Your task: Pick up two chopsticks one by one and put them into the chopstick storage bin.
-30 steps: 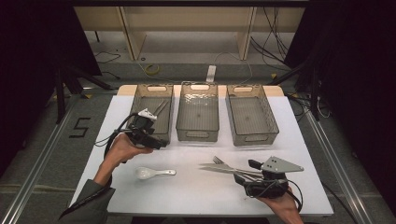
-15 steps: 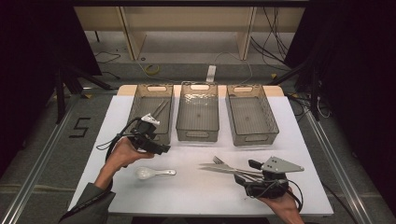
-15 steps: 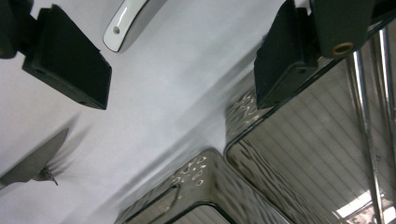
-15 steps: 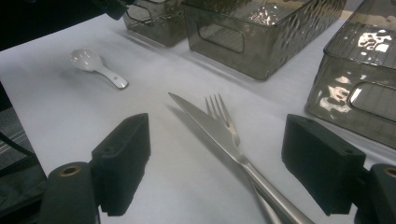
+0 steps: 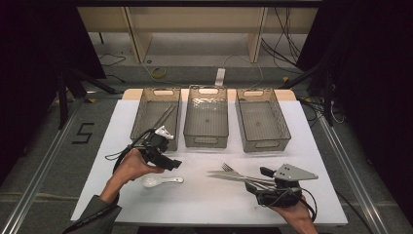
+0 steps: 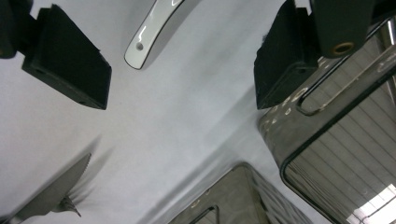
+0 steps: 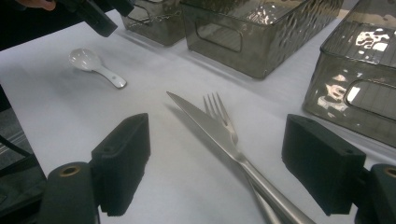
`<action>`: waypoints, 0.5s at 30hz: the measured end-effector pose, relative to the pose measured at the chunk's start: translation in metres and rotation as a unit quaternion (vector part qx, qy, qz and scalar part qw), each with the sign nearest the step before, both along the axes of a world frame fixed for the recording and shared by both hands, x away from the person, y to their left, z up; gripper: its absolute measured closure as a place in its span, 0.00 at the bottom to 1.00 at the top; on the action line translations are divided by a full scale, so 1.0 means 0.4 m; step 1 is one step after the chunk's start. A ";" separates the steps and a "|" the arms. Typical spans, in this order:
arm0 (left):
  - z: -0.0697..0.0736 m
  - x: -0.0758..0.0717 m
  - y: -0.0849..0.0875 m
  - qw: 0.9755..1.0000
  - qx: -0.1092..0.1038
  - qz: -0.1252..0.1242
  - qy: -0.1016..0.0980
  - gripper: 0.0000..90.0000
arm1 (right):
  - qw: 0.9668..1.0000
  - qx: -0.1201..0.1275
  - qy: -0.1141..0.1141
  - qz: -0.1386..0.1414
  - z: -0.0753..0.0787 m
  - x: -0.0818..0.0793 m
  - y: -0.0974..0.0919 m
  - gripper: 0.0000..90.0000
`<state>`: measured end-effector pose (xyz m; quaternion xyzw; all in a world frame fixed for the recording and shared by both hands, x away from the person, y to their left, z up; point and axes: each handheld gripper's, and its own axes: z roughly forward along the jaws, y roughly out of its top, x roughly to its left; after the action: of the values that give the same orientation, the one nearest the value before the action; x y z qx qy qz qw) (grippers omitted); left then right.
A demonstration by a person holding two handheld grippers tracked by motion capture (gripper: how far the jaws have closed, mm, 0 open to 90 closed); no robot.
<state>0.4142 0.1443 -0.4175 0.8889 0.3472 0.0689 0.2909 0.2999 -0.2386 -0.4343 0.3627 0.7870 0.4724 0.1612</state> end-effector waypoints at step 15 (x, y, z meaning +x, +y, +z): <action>-0.030 -0.023 -0.002 0.999 0.031 -0.013 0.016 0.20 | 1.000 -0.003 0.000 -0.003 0.000 -0.001 0.000 0.27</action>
<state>0.4052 0.1434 -0.4297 0.9028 0.3380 0.0619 0.2586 0.2995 -0.2386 -0.4343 0.3647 0.7872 0.4697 0.1632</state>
